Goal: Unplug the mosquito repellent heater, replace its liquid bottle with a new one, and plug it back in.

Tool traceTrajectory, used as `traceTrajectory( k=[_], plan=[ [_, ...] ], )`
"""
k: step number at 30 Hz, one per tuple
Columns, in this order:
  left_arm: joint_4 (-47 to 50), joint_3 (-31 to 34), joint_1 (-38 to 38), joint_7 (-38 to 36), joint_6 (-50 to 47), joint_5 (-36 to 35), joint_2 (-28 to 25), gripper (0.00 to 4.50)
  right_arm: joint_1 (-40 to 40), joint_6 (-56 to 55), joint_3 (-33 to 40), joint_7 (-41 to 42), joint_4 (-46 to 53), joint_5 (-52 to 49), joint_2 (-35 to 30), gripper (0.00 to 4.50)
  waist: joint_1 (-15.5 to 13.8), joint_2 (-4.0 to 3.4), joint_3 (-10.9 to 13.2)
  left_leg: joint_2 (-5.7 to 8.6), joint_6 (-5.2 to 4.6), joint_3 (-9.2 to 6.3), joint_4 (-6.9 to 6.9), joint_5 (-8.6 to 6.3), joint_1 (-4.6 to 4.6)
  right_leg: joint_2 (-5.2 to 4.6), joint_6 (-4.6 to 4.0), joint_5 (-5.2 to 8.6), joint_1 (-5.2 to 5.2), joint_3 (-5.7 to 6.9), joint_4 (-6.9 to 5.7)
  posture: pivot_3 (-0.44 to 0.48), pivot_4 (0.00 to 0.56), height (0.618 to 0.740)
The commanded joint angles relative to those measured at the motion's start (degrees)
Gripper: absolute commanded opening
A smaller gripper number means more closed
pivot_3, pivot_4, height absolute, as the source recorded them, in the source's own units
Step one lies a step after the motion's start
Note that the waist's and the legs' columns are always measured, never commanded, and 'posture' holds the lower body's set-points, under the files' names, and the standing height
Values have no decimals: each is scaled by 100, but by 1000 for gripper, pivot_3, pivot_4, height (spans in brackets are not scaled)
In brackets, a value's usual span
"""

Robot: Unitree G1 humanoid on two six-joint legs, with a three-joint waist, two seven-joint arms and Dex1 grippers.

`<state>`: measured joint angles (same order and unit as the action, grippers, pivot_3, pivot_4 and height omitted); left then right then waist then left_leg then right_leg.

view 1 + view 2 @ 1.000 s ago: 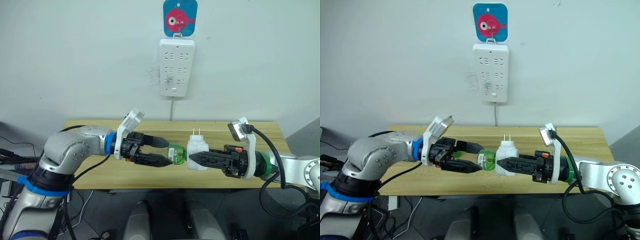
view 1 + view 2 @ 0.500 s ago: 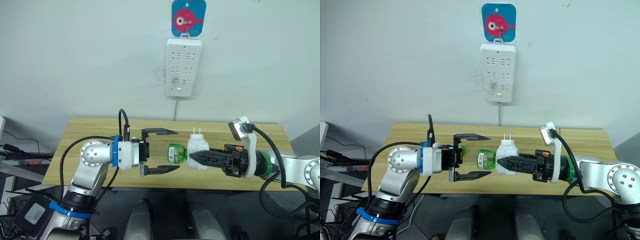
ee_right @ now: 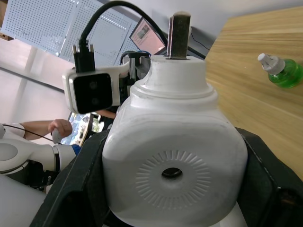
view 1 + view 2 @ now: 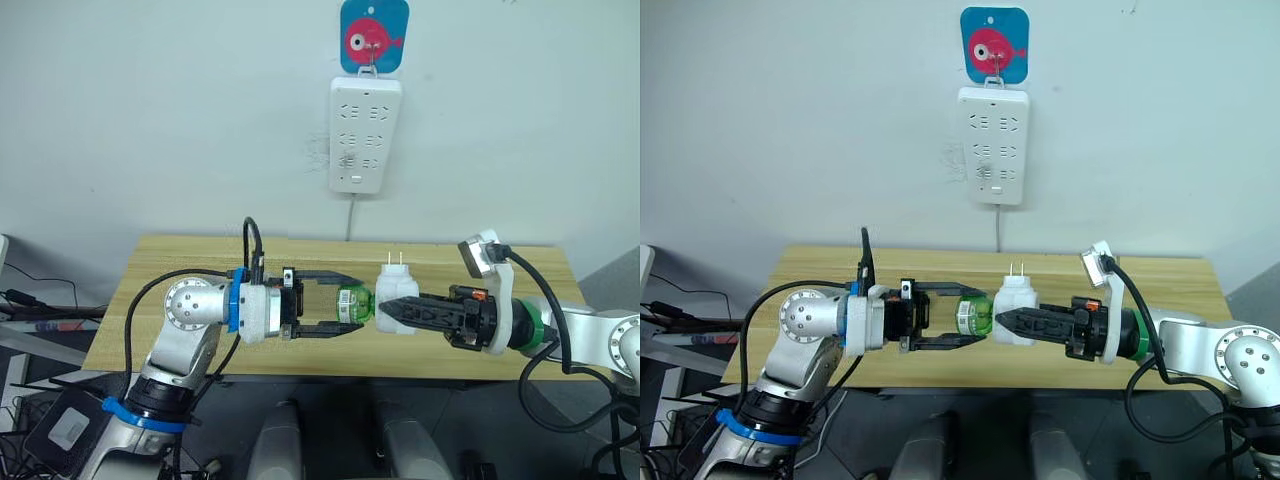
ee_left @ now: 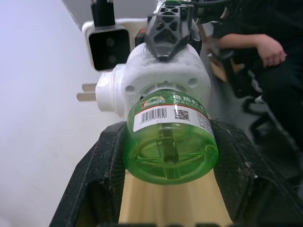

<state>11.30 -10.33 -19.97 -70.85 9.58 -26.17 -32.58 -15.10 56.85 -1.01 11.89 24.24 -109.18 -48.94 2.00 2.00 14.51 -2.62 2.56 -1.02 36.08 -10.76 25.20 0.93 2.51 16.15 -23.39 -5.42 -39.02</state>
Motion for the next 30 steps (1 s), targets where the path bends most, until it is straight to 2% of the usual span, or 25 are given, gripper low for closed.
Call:
traceTrajectory(
  k=[1,2,3,6,13,15,20,24,26,27,30],
  plan=[
    [60,158,-932,1148,-5076,-2778,-947,2254,-89,41,121,134,126,-158,-39,3034,3,6,7,-4,0,-12,2,0,3,1,0,0,0,10,-1,-12,237,740],
    [-144,193,-1195,1011,-6140,-3437,-1220,2254,-97,36,108,130,117,-157,-30,3034,3,2,9,-9,-1,-33,6,2,8,1,1,0,0,28,-6,-13,237,740],
    [-277,204,-1338,750,-6598,-3723,-1418,2254,-105,35,95,137,121,-144,-28,3034,22,1,8,-8,-3,-38,7,4,9,1,1,0,0,34,-7,-17,235,740],
    [-478,185,-1589,559,-7330,-3886,-1688,2254,-111,21,79,148,127,-140,-29,3034,102,-2,6,5,-5,-33,-1,3,6,2,0,4,3,35,2,-19,236,740],
    [-219,224,-1524,807,-7194,-3509,-1401,2254,-67,-55,50,93,174,-192,-32,3034,115,-1,7,4,-4,-37,-3,3,19,4,-4,6,-11,40,0,-22,234,740],
    [-57,142,-1398,650,-6952,-3270,-1446,3006,-41,-74,54,69,193,-209,-35,3034,119,-1,7,4,-4,-33,-2,3,19,3,-4,6,-11,35,0,-22,233,740],
    [337,-33,-897,63,-5996,-2373,-1737,4495,0,-82,98,42,195,-244,-44,3034,112,-1,7,4,-4,-27,-2,3,16,1,-5,6,-12,27,1,-22,229,740],
    [404,-14,-363,-177,-5010,-1599,-1822,4500,37,-84,129,32,213,-252,-45,3034,100,-1,7,0,-4,-25,-4,3,16,-2,-6,6,-13,24,1,-21,227,740],
    [349,-1,-40,-53,-3541,-715,-1568,4500,48,-80,141,37,211,-243,-41,3034,89,-1,7,-2,-4,-24,-4,3,18,-6,-6,6,-13,23,2,-20,226,740],
    [256,103,91,97,-2594,-313,-1259,4500,45,-80,140,37,204,-236,-35,3034,75,-1,7,-2,-4,-23,-3,3,18,-10,-6,6,-12,21,3,-20,226,740],
    [130,382,332,184,-503,221,-451,4500,37,-80,133,35,197,-220,-18,3034,-10,-1,6,1,-4,-11,1,3,21,-21,-8,2,-12,12,6,-20,225,740]
  ],
)
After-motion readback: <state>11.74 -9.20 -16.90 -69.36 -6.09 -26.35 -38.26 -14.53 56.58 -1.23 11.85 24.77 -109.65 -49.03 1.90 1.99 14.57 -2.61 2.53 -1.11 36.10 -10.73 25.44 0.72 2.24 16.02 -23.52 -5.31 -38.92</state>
